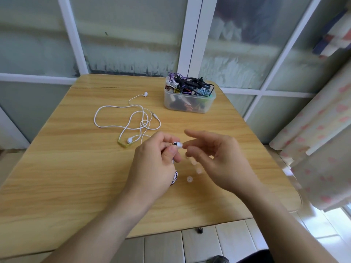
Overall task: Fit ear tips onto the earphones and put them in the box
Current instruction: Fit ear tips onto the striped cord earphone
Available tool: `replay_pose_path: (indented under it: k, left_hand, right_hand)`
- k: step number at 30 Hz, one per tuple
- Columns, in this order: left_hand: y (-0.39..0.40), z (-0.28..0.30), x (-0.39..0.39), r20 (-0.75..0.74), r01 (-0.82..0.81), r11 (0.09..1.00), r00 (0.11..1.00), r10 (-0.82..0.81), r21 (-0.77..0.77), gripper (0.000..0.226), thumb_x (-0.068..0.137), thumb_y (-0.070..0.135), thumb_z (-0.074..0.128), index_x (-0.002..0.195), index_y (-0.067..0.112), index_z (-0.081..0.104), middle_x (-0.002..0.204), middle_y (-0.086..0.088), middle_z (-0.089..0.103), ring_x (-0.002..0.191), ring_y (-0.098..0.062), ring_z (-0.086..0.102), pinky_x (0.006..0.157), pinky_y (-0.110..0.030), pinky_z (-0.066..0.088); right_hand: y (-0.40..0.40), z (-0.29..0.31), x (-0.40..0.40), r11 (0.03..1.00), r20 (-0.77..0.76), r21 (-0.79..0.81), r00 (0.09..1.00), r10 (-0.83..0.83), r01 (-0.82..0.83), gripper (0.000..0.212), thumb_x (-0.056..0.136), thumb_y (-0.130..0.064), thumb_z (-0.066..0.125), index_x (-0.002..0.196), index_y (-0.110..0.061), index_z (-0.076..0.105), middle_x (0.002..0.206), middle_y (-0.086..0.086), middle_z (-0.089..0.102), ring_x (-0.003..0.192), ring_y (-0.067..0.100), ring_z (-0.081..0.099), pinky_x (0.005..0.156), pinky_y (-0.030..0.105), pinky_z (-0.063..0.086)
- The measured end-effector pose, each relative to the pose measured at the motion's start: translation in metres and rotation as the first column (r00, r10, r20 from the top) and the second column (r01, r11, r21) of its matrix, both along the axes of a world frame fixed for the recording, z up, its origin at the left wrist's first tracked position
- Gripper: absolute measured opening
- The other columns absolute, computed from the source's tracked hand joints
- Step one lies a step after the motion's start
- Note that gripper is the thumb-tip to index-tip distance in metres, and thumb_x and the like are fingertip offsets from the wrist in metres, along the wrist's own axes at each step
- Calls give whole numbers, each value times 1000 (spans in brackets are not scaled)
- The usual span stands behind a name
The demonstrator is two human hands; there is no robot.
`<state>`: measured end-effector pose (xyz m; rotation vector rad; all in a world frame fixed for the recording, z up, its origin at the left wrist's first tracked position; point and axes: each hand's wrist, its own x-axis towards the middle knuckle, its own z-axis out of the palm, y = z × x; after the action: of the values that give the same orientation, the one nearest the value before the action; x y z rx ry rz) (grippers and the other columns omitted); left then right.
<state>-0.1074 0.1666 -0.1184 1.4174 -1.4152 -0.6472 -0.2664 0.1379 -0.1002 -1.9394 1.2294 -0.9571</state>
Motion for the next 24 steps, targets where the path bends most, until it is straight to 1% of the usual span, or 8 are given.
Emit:
replay_pose_path:
  k: [3, 6, 8, 11, 13, 15, 20, 24]
  left_hand:
    - [-1, 0, 1, -80, 30, 996, 997, -23, 89, 23, 97, 6, 49, 100, 22, 66, 68, 8, 69, 48, -1, 47, 50, -11, 35]
    - [-2, 2, 2, -264, 69, 979, 964, -16, 192, 20, 98, 8, 49, 99, 18, 66, 70, 4, 69, 51, -6, 50, 47, -16, 41]
    - [-4, 4, 2, -390, 120, 963, 921, -17, 242, 17, 98, 7, 50, 99, 13, 65, 74, -3, 68, 56, -8, 52, 45, -17, 41]
    - [-6, 5, 2, -483, 157, 949, 876, -7, 272, 13, 96, 8, 53, 97, 11, 65, 73, -5, 68, 61, -13, 53, 47, -18, 40]
    - [-7, 3, 3, -496, 161, 948, 868, -3, 275, 10, 95, 12, 56, 97, 10, 66, 71, -3, 68, 62, -13, 54, 48, -19, 40]
    - [-7, 0, 3, -462, 158, 951, 887, -19, 264, 8, 94, 13, 59, 99, 12, 65, 71, -1, 69, 60, -11, 55, 50, -17, 42]
    - [-6, -4, 6, -410, 158, 962, 910, -55, 222, 10, 95, 14, 58, 99, 14, 67, 69, 3, 69, 60, -10, 55, 51, -13, 42]
    - [-5, -4, 8, -388, 164, 967, 918, -76, 197, 12, 96, 18, 57, 98, 17, 68, 70, 4, 70, 59, -4, 56, 60, -14, 43]
  right_hand:
    - [-13, 0, -18, 992, -195, -57, 973, -125, 116, 22, 92, -20, 66, 110, -30, 70, 86, -14, 73, 79, -2, 67, 75, 22, 53]
    - [-21, -1, -33, 995, -414, 14, 906, -87, 102, 14, 91, -29, 65, 102, -34, 73, 85, -17, 69, 80, -5, 60, 68, 9, 44]
    - [-22, -4, -36, 996, -456, 62, 889, -30, 66, 13, 91, -32, 65, 101, -33, 73, 85, -15, 69, 81, -2, 60, 68, 10, 45]
    - [-20, -4, -32, 996, -435, 90, 900, 20, 21, 15, 85, -40, 72, 95, -29, 71, 80, -13, 69, 76, 1, 62, 68, 18, 49]
    - [-19, -2, -31, 993, -422, 121, 904, 61, -11, 23, 77, -41, 80, 91, -28, 68, 77, -10, 69, 70, 2, 61, 64, 18, 50]
    - [-18, -2, -32, 987, -433, 156, 896, 102, -36, 25, 72, -37, 84, 88, -27, 68, 75, -9, 70, 65, 0, 60, 61, 16, 48]
    - [-17, -4, -32, 984, -428, 169, 895, 122, -53, 9, 78, -27, 81, 83, -29, 73, 72, -11, 68, 65, -2, 59, 61, 13, 45]
    - [-15, -3, -32, 987, -473, 152, 873, 118, -51, 3, 83, -28, 75, 85, -30, 75, 70, -15, 67, 66, -3, 57, 61, 10, 42]
